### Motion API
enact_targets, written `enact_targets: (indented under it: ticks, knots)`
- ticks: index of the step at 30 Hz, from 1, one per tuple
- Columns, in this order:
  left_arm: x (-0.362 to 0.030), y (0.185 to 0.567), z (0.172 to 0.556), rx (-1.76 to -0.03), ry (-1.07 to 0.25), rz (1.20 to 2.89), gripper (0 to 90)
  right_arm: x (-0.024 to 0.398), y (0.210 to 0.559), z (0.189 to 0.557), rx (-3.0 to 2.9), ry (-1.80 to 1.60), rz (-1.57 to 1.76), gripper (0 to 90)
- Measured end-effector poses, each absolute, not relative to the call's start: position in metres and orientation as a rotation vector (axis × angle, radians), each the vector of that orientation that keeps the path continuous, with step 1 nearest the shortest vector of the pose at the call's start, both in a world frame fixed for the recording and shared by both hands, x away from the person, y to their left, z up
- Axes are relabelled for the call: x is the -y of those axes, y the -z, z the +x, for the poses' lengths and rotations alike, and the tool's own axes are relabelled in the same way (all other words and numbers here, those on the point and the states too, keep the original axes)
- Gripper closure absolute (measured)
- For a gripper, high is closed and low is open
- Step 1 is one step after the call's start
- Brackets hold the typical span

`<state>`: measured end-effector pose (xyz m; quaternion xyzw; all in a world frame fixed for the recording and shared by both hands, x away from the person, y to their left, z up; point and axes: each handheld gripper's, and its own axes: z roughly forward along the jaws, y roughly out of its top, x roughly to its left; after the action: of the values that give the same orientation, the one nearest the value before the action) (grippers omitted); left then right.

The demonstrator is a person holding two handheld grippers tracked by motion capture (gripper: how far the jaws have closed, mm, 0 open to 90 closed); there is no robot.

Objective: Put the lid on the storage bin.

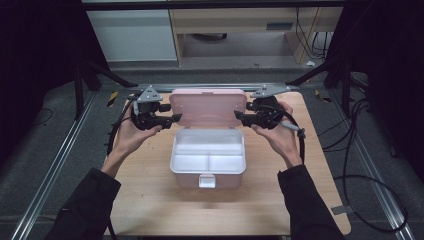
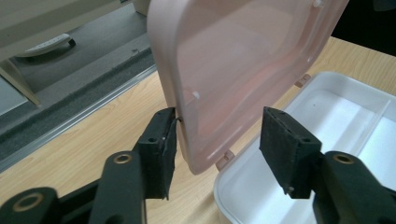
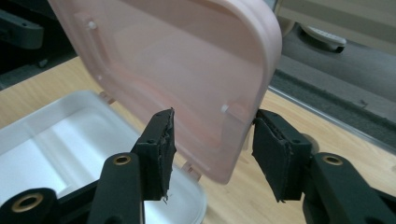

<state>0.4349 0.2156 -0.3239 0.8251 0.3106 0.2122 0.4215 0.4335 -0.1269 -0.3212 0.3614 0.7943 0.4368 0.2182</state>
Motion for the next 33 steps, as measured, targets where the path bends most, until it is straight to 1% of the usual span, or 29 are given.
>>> enact_targets:
  ticks: [3,8,12,14,17,22,26,33]
  knots:
    - [-0.216,0.326,0.429,-0.773,-0.534,2.077,50.6,0.128,0.325,0.425,-2.216,-1.203,0.991,51.0]
    - [-0.222,0.329,0.417,-0.757,-0.521,2.077,58.2,0.135,0.329,0.418,-2.248,-1.204,0.963,60.4]
    - [-0.225,0.332,0.411,-0.749,-0.509,2.081,63.1,0.137,0.333,0.412,-2.255,-1.201,0.946,64.6]
    - [-0.227,0.335,0.407,-0.741,-0.495,2.086,64.6,0.139,0.334,0.408,-2.260,-1.199,0.927,69.0]
    - [-0.229,0.340,0.401,-0.732,-0.470,2.085,65.4,0.142,0.337,0.400,-2.279,-1.204,0.909,72.8]
    - [-0.230,0.349,0.390,-0.726,-0.459,2.110,65.2,0.144,0.344,0.388,-2.306,-1.199,0.874,72.0]
    - [-0.235,0.356,0.381,-0.734,-0.464,2.120,62.6,0.147,0.352,0.378,-2.323,-1.196,0.869,67.2]
    - [-0.251,0.372,0.371,-0.804,-0.431,2.099,56.7,0.157,0.369,0.368,-2.330,-1.156,0.905,59.7]
